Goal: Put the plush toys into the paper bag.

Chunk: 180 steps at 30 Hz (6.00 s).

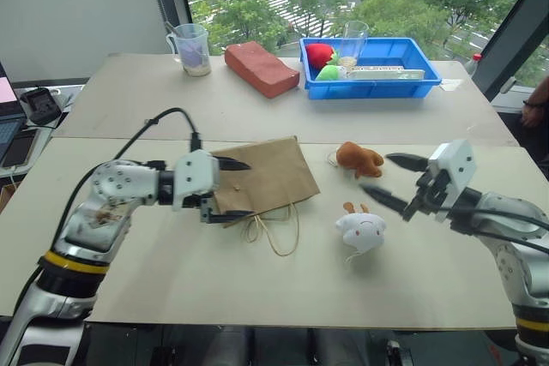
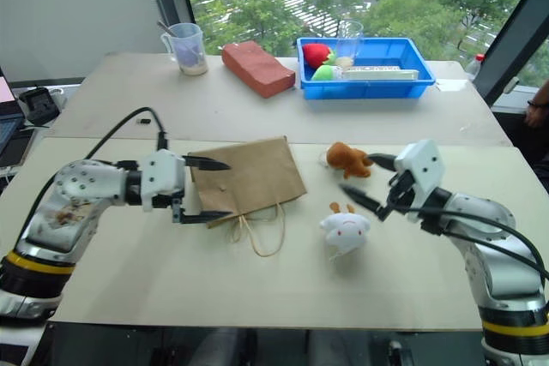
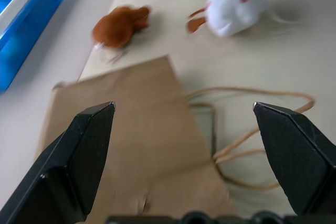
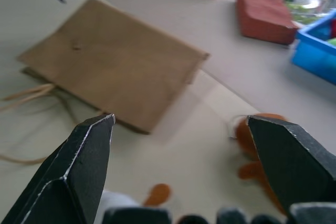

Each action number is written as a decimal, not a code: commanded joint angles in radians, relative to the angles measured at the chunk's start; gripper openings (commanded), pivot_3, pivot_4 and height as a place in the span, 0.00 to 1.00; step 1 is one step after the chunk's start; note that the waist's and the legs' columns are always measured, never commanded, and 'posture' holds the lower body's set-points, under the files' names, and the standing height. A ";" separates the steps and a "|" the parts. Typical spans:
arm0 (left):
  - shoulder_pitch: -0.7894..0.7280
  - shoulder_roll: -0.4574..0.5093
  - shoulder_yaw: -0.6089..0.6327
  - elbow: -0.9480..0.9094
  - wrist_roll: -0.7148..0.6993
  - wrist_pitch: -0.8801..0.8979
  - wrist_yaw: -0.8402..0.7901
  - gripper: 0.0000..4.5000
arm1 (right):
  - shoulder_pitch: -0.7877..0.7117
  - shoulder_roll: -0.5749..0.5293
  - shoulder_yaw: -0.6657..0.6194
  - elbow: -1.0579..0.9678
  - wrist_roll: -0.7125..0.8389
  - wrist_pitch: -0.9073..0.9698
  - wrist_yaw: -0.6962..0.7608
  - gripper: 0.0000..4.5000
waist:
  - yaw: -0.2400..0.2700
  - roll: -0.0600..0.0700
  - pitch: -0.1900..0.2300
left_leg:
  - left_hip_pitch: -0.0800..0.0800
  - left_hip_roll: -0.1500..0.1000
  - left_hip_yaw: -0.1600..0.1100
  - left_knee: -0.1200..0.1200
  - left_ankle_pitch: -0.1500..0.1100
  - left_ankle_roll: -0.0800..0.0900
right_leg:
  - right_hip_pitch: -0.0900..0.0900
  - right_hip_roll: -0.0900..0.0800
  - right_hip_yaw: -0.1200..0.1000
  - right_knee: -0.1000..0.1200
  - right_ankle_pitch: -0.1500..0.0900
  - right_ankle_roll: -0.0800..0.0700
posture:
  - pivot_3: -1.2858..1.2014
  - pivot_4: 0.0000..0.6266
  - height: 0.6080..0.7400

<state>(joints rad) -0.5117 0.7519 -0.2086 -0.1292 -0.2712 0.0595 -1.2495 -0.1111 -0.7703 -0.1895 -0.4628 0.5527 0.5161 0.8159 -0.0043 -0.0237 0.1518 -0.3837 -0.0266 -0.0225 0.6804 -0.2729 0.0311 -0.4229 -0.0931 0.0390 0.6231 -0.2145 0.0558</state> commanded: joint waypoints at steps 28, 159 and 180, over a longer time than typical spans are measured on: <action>-0.147 -0.239 -0.242 0.396 0.286 -0.434 -0.123 0.08 | -0.002 0.012 0.046 -0.189 0.101 0.154 -0.111 1.00 | 0.011 0.000 0.000 | -0.002 -0.001 -0.001 0.008 0.000 0.001 | 0.001 0.001 0.000 0.002 0.000 0.000 | 0.52 0.24 1.00; -0.184 -0.158 0.247 0.066 -0.209 0.321 0.204 0.00 | 0.039 -0.042 0.181 0.238 -0.256 -0.040 0.084 0.58 | -0.004 -0.001 0.001 | 0.001 -0.004 -0.002 0.003 0.001 -0.001 | 0.001 -0.001 0.001 0.002 0.000 0.000 | 0.52 0.24 1.00; -0.225 -0.194 0.229 0.083 -0.200 0.308 0.240 0.00 | -0.466 0.457 0.287 0.207 -0.079 0.338 -0.295 0.00 | 0.001 -0.001 0.001 | -0.004 -0.003 -0.004 0.003 0.001 -0.001 | -0.004 -0.001 -0.002 0.006 0.000 0.000 | 0.52 0.24 1.00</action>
<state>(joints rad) -0.7018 0.5629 0.0171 -0.0228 -0.4692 0.3756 -1.0242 -0.5537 -0.3285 0.0903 -0.2733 0.4919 0.8847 0.5503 -0.0036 -0.0245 0.1524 -0.3874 -0.0312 -0.0264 0.6838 -0.2719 0.0297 -0.4271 -0.0943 0.0374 0.6293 -0.2143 0.0560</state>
